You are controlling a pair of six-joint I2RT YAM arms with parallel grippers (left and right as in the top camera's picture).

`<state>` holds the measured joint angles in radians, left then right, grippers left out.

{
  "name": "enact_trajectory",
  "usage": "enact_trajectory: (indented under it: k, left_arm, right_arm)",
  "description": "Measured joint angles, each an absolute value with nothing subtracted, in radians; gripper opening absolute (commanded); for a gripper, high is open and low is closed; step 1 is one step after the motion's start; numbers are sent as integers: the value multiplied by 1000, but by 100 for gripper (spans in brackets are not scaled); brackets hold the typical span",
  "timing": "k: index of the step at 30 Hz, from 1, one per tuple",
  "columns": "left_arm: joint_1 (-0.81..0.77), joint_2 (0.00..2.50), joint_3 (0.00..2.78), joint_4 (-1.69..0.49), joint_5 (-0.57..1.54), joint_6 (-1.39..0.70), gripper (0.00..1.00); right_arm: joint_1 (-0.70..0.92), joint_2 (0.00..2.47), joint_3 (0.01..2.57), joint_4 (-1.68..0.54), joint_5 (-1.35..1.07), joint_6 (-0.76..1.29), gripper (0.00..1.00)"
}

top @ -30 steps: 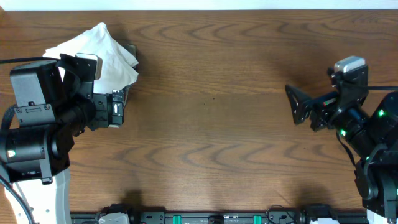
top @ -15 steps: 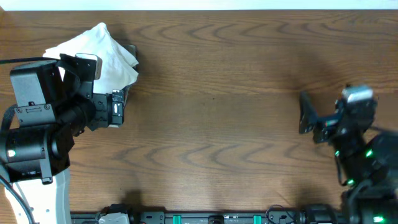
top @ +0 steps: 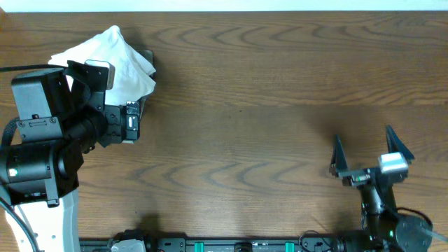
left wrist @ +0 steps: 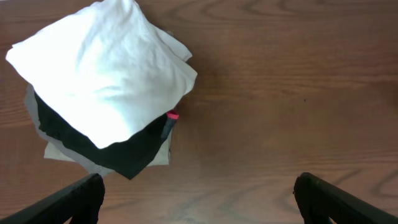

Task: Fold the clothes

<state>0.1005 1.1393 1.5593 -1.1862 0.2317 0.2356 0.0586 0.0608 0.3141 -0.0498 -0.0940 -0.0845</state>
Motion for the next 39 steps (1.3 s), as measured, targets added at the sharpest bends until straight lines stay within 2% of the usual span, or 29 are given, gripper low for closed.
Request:
enact_trajectory:
  k: [8, 15, 24, 39]
  left_arm:
    - [101, 1139, 1559, -1186, 232, 236, 98]
    - [101, 1139, 1559, -1186, 232, 236, 98]
    - [101, 1139, 1559, -1186, 232, 235, 98]
    - [101, 1139, 1559, -1186, 232, 236, 98]
  right_arm:
    - [59, 11, 48, 235, -89, -84, 99]
    - [64, 11, 7, 207, -78, -99, 99]
    - [65, 12, 7, -62, -76, -110, 99]
    - [65, 12, 7, -63, -74, -113, 99]
